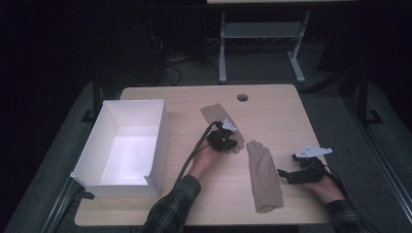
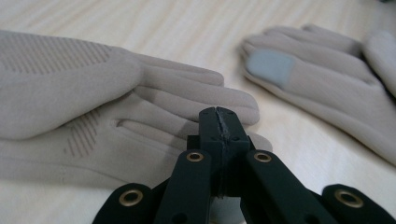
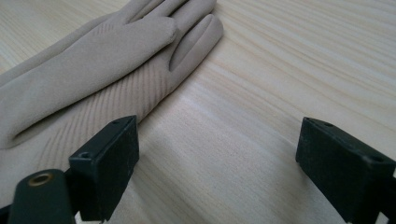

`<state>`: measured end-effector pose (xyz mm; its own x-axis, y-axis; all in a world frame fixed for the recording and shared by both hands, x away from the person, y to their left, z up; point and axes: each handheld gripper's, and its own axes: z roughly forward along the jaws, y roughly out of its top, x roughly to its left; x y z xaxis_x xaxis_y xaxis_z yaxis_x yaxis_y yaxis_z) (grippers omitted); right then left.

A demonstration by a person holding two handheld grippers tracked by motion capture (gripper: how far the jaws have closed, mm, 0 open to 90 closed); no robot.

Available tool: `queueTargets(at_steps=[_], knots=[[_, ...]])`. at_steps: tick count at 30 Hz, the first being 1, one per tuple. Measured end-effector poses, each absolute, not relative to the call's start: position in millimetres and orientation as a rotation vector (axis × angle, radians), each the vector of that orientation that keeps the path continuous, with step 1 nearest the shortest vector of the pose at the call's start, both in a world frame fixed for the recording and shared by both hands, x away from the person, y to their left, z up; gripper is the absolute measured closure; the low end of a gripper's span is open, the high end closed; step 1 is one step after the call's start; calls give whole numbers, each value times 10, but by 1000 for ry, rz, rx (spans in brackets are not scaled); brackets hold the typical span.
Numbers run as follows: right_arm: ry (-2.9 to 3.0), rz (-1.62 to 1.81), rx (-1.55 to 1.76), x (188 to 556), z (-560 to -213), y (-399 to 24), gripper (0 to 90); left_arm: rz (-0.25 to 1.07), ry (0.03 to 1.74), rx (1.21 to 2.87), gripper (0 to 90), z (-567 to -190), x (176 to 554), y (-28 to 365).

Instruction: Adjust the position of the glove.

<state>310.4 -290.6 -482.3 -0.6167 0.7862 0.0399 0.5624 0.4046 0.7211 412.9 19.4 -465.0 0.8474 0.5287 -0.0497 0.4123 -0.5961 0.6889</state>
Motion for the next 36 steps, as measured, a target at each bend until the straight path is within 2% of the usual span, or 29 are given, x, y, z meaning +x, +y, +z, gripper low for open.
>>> queueTargets(at_steps=[11,22,30,36], knots=[[2360,1033,1172,3105,-4823,-2906,128,153,636,2310,898,-4629,3718,359],[2360,1032,1170,3107,-4823,-2907,128,82,578,2306,898,-4632,3277,313],[2360,1032,1170,3107,-4823,-2907,128,106,588,2273,897,-4523,3362,367],[2359,1032,1171,3107,-4823,-2906,128,234,652,2260,897,-4359,3714,494]])
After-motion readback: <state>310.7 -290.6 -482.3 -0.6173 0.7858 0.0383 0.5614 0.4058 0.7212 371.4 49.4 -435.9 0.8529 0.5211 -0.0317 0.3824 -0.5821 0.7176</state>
